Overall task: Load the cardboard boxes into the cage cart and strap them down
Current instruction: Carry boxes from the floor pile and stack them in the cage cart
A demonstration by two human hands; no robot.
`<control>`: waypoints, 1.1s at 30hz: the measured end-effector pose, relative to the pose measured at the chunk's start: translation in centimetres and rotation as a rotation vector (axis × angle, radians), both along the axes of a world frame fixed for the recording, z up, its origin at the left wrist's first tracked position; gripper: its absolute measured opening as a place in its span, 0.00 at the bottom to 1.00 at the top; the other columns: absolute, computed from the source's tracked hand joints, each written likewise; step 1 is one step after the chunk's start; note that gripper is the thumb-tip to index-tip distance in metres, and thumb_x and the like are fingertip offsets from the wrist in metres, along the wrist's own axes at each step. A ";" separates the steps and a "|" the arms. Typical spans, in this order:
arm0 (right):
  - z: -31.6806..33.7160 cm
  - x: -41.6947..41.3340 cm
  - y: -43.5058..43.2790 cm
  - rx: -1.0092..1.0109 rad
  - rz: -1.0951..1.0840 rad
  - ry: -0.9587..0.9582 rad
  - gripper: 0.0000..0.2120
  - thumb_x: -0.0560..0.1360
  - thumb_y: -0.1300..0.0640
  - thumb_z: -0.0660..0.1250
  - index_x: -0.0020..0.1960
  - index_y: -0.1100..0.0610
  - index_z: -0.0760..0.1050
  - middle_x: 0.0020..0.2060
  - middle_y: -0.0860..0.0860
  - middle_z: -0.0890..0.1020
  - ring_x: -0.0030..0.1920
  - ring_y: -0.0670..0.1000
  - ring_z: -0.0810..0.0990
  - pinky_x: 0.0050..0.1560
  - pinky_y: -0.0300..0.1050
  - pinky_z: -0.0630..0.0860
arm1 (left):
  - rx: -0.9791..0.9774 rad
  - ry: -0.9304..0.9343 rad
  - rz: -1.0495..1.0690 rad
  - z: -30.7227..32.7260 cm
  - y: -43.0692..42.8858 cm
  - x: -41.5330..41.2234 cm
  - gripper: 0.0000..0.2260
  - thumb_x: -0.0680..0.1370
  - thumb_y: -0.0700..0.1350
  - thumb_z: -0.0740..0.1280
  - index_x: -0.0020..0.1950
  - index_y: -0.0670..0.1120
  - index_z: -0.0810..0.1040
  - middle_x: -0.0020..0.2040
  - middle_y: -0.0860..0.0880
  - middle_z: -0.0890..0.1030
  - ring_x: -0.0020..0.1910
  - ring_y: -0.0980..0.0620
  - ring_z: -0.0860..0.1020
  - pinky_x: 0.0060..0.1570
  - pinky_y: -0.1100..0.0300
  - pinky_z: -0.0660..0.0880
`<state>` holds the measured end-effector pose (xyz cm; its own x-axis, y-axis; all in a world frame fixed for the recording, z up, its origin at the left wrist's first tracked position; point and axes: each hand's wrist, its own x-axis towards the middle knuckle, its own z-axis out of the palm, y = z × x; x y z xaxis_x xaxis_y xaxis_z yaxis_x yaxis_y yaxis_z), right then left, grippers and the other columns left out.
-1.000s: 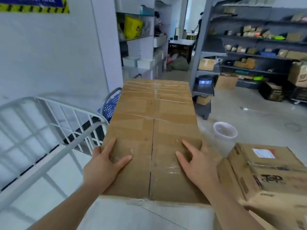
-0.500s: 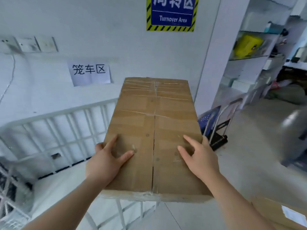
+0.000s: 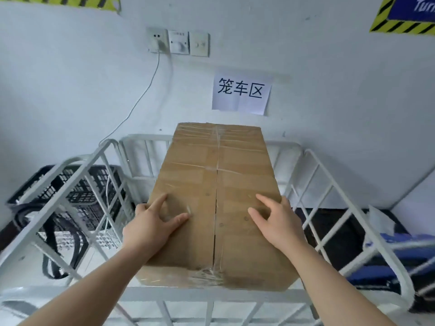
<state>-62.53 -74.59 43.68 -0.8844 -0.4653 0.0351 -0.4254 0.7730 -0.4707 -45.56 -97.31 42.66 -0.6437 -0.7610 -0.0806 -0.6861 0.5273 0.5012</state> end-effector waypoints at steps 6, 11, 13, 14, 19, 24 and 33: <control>-4.1 -3.0 -7.3 0.043 0.129 -0.105 0.24 0.74 0.37 0.61 0.69 0.38 0.66 0.65 0.52 0.66 0.58 0.55 0.76 0.52 0.45 0.73 | 0.020 -0.110 0.121 -3.7 -4.6 -0.3 0.39 0.64 0.76 0.59 0.72 0.64 0.59 0.64 0.46 0.70 0.45 0.48 0.78 0.33 0.59 0.71; -9.0 -4.0 -13.8 0.083 0.168 -0.177 0.24 0.74 0.37 0.61 0.69 0.38 0.67 0.67 0.53 0.66 0.61 0.55 0.75 0.55 0.46 0.72 | 0.057 -0.161 0.179 -8.0 -10.3 -0.4 0.37 0.64 0.76 0.61 0.71 0.64 0.62 0.66 0.49 0.70 0.51 0.48 0.79 0.38 0.57 0.72; -11.1 -4.2 -16.5 0.105 0.165 -0.201 0.24 0.74 0.37 0.61 0.69 0.39 0.67 0.67 0.53 0.66 0.60 0.55 0.76 0.55 0.46 0.72 | 0.077 -0.183 0.183 -9.9 -12.8 -0.5 0.37 0.64 0.75 0.61 0.71 0.64 0.62 0.66 0.49 0.69 0.52 0.48 0.78 0.38 0.57 0.71; -12.2 -4.3 -17.9 0.113 0.160 -0.217 0.24 0.74 0.37 0.61 0.68 0.39 0.67 0.66 0.52 0.67 0.59 0.55 0.76 0.55 0.46 0.73 | 0.087 -0.199 0.182 -10.9 -14.1 -0.6 0.37 0.65 0.75 0.62 0.71 0.63 0.62 0.68 0.49 0.68 0.53 0.48 0.78 0.39 0.57 0.70; -17.9 -4.3 -23.7 0.144 0.125 -0.288 0.24 0.73 0.36 0.61 0.68 0.39 0.68 0.64 0.51 0.68 0.57 0.54 0.76 0.54 0.46 0.73 | 0.135 -0.265 0.157 -16.1 -20.7 -1.1 0.36 0.65 0.75 0.62 0.71 0.64 0.62 0.68 0.50 0.66 0.53 0.48 0.78 0.44 0.56 0.72; -24.4 -4.2 -28.1 0.166 0.081 -0.351 0.24 0.73 0.36 0.61 0.68 0.38 0.68 0.61 0.51 0.68 0.56 0.54 0.77 0.53 0.45 0.72 | 0.193 -0.326 0.134 -22.5 -26.2 -2.0 0.38 0.63 0.77 0.61 0.71 0.65 0.61 0.61 0.50 0.71 0.52 0.49 0.78 0.48 0.55 0.73; -36.7 -4.4 -33.2 0.227 0.075 -0.385 0.24 0.73 0.36 0.61 0.68 0.38 0.68 0.64 0.52 0.67 0.58 0.54 0.76 0.56 0.46 0.72 | 0.246 -0.405 0.126 -35.2 -31.6 -2.5 0.39 0.64 0.76 0.61 0.72 0.65 0.59 0.63 0.50 0.70 0.54 0.49 0.77 0.48 0.54 0.73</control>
